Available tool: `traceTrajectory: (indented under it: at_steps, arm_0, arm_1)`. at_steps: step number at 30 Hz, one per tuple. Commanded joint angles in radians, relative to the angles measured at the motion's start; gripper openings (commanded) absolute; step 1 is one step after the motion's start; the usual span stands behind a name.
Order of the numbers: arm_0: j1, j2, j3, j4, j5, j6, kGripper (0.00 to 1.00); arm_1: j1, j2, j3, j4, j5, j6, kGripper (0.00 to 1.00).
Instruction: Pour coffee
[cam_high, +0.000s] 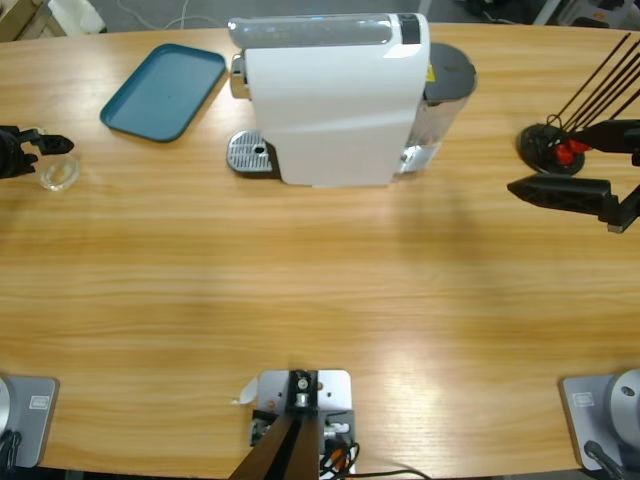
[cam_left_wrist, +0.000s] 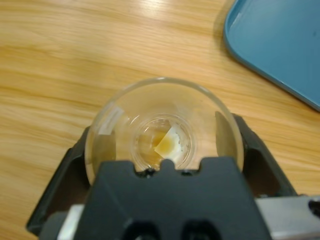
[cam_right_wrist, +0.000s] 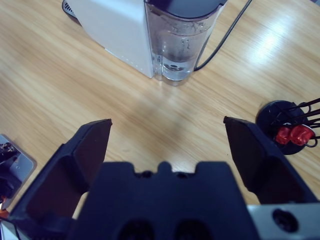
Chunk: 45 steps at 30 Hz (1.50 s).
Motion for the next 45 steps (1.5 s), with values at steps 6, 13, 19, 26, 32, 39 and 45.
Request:
traceTrajectory:
  at_steps: [6,13,19,26,32,39,45]
  arm_0:
    - [-0.128,-0.095,-0.057,0.051,-0.306,0.111,0.269]
    - [-0.267,-0.160,-0.269,0.338,-0.331,0.287,0.278]
    - [-0.338,-0.089,-0.351,0.379,-0.327,0.437,0.278]
    - [-0.397,0.051,-0.381,0.333,-0.336,0.493,0.278]
    - [-0.441,0.120,-0.444,0.322,-0.336,0.519,0.278]
    - [-0.472,0.183,-0.503,0.323,-0.336,0.542,0.278]
    - [-0.493,0.211,-0.517,0.322,-0.336,0.551,0.278]
  arm_1:
    - [-0.008,-0.015,0.041,-0.023,0.014,-0.015,1.000]
    - [-0.008,-0.019,0.044,-0.026,0.014,-0.015,1.000]
    - [-0.008,-0.026,0.048,-0.031,0.013,-0.015,1.000]
    - [-0.008,-0.031,0.053,-0.036,0.012,-0.015,1.000]
    - [-0.008,-0.023,0.055,-0.041,0.014,-0.015,1.000]
    - [-0.008,-0.021,0.055,-0.042,0.014,-0.015,1.000]
    - [-0.008,-0.021,0.057,-0.042,0.010,-0.015,1.000]
